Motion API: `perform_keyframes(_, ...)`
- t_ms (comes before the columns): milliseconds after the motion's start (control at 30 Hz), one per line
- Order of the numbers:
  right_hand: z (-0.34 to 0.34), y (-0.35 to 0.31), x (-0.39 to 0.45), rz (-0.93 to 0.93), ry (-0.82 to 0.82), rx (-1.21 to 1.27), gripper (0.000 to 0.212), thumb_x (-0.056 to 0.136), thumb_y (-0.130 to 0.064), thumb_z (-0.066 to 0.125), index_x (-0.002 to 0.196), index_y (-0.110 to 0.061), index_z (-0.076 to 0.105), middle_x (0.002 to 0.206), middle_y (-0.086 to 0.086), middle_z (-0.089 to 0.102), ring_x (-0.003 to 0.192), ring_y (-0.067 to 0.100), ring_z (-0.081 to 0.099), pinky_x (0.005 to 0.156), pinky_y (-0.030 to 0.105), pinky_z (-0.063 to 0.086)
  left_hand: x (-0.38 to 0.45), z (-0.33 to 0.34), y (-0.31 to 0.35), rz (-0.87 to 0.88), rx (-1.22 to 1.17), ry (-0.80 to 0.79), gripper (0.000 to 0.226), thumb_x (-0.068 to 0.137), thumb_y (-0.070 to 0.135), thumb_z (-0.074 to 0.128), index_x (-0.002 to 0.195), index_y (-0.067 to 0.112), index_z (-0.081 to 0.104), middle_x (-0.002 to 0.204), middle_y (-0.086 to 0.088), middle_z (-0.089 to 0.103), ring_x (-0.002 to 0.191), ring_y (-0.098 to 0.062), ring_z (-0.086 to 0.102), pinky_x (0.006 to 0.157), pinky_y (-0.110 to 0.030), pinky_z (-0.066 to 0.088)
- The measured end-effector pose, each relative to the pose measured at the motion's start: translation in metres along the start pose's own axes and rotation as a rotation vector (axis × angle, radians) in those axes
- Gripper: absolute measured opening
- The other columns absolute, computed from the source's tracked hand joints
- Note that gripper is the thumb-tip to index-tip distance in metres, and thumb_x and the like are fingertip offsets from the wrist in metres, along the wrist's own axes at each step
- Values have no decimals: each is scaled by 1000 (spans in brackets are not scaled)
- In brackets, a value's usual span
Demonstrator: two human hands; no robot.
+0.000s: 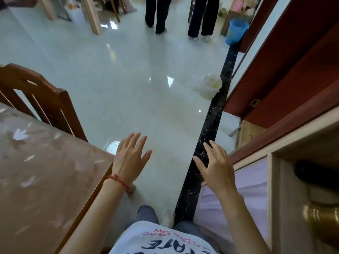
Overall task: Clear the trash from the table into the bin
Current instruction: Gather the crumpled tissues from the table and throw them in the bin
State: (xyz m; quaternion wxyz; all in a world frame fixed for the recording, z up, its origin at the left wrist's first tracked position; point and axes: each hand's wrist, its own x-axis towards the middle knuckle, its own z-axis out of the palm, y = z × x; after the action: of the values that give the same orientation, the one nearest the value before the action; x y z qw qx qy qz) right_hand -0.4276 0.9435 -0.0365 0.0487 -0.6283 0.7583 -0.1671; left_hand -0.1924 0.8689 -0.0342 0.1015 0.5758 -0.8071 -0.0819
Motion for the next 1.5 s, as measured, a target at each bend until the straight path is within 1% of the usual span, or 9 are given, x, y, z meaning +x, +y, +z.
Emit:
perform_keyframes(200, 13, 15, 71, -10, -37, -9, 62, 85, -50, 37, 120, -4, 57, 125, 18, 58, 117, 33, 53, 95, 44, 44, 66, 9, -6, -35, -7, -67, 73, 93, 54, 9, 116, 7, 60, 116, -17, 65, 110, -36, 60, 89, -47, 49)
perform_keyframes(400, 36, 16, 169, -26, -64, -23, 63, 84, -52, 36, 121, -5, 57, 126, 18, 57, 118, 33, 53, 95, 47, 43, 156, 16, -27, -74, -12, -77, 75, 92, 55, 7, 116, 6, 60, 115, -17, 65, 107, -36, 61, 87, -47, 50)
perform_keyframes(600, 53, 2, 287, -47, -72, -29, 63, 85, -53, 35, 120, -5, 58, 125, 18, 58, 118, 34, 54, 95, 46, 44, 264, 7, -61, -107, -1, -68, 74, 92, 55, 7, 119, 7, 57, 115, -16, 65, 108, -35, 61, 88, -45, 50)
perform_keyframes(800, 70, -17, 380, -116, -83, -35, 64, 87, -54, 34, 117, -4, 59, 121, 18, 60, 113, 33, 57, 93, 43, 46, 338, -7, -91, -157, 25, -50, 75, 93, 54, 6, 118, 6, 57, 115, -17, 65, 107, -36, 61, 87, -47, 50)
perform_keyframes(933, 88, -36, 446, -217, -155, -26, 76, 91, -61, 15, 116, -5, 59, 120, 18, 61, 111, 33, 58, 89, 43, 49, 374, -10, -116, -261, 26, -36, 75, 93, 55, 7, 116, 5, 58, 114, -17, 66, 106, -35, 62, 87, -47, 50)
perform_keyframes(1100, 117, -73, 530, -396, -214, 2, 79, 91, -63, 14, 117, -4, 60, 119, 20, 61, 110, 36, 58, 87, 47, 50, 407, -11, -153, -447, 22, 16, 73, 92, 56, 10, 117, 7, 57, 115, -15, 65, 108, -34, 60, 89, -44, 49)
perform_keyframes(1267, 141, -125, 607, -624, -272, 21, 77, 92, -62, 15, 114, -4, 61, 117, 19, 63, 106, 35, 61, 85, 46, 50, 431, -15, -184, -665, 51, 74, 58, 84, 49, 34, 118, 8, 57, 116, -14, 64, 109, -32, 59, 91, -41, 49)
perform_keyframes(1433, 160, -186, 668, -870, -297, 59, 75, 92, -61, 16, 115, -5, 61, 118, 19, 63, 107, 34, 61, 86, 44, 50, 444, -28, -207, -898, 22, 87, 73, 92, 56, 10, 119, 7, 56, 116, -15, 64, 110, -34, 59, 94, -46, 49)
perform_keyframes(1500, 169, -207, 685, -944, -312, 77, 74, 91, -62, 17, 117, -6, 59, 120, 19, 62, 109, 35, 60, 87, 45, 49, 445, -33, -213, -979, 27, 99, 76, 91, 57, 8, 119, 6, 57, 116, -16, 64, 110, -34, 59, 93, -46, 49)
